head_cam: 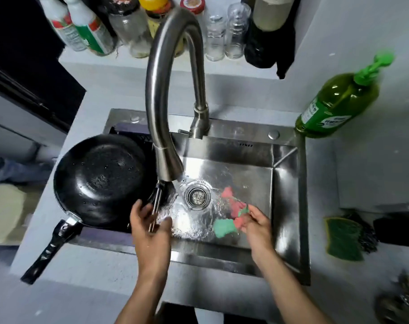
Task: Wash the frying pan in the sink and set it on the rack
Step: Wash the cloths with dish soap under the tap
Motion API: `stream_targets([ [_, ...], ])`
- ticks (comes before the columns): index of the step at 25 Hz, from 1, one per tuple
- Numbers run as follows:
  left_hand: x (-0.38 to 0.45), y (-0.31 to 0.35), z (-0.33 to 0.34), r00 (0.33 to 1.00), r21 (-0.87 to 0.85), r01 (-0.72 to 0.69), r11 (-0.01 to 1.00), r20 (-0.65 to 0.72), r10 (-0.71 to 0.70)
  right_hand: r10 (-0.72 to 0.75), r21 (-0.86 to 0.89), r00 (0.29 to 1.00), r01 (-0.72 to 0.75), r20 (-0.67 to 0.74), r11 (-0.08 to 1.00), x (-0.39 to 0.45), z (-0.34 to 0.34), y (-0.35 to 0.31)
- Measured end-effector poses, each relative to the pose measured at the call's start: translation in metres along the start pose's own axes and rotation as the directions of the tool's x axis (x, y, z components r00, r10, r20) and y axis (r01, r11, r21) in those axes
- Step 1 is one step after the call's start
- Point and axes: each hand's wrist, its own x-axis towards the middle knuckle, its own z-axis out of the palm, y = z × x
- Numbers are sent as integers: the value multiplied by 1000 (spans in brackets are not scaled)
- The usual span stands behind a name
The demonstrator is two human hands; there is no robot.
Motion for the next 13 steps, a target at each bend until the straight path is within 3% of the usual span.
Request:
stream_targets([
  [2, 15, 25, -1, 966, 11, -224, 975, 139, 220, 109, 65, 993, -106, -40, 992, -7, 12, 0],
  [4, 19, 46, 13, 849, 13, -437, 900, 336, 407, 172, 132, 984, -166, -36, 977, -13, 21, -3],
  [8, 16, 43, 31, 672, 3, -633, 774, 499, 547, 198, 224, 979, -202, 37, 954, -26, 31, -9],
  [9, 18, 33, 33, 661, -3, -627, 779, 527, 534, 186, 253, 980, -197, 66, 947, -30, 36, -11],
  [10, 19, 25, 35, 705, -11, -556, 831, 524, 478, 170, 292, 981, -190, 94, 937, -32, 43, -15],
  [12, 21, 11, 44, 864, 15, -201, 979, 474, 170, 131, 377, 981, -176, 141, 909, -29, 63, -25],
  [13, 23, 6, 52, 879, 53, 2, 999, 477, -27, 116, 403, 982, -166, 146, 900, -24, 74, -31],
])
